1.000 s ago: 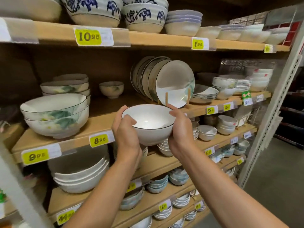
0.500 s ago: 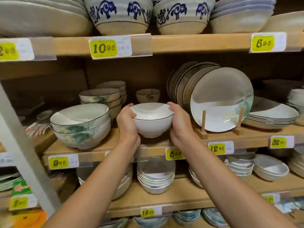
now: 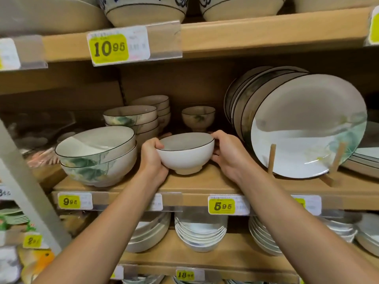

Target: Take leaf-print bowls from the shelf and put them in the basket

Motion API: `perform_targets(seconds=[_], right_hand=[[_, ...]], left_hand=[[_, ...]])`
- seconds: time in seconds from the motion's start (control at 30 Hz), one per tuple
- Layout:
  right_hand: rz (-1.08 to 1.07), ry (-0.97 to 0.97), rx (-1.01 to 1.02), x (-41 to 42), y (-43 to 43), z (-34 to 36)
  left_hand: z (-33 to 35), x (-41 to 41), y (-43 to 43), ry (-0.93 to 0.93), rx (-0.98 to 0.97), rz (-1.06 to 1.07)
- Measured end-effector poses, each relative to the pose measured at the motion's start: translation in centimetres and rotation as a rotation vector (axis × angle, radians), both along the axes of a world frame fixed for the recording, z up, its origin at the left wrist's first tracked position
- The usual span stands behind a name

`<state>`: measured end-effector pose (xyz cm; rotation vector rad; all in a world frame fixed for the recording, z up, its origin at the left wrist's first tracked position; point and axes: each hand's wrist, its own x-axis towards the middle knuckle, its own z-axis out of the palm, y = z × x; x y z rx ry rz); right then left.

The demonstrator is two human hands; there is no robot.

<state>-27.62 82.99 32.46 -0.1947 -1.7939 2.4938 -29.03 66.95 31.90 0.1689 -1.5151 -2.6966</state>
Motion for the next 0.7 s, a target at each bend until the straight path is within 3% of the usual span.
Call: perform_targets(seconds=[0.3, 0.57, 0.7], right_hand=[[-0.094, -0.052, 0.039, -1.0, 0.2, -0.6], [-0.014, -0.055, -0.043, -2.6, -0.7, 0.7], [-0.07, -0.055, 0.0, -2.0, -0.3, 0.2]], left_hand=[[-0.4, -0.8, -1.3, 0.007, -0.138, -0.102], [-1.9, 2.1, -0.2, 0.092, -0.259, 0.039], [0.2, 1.4, -0.1, -0.024, -0.167, 0.0]])
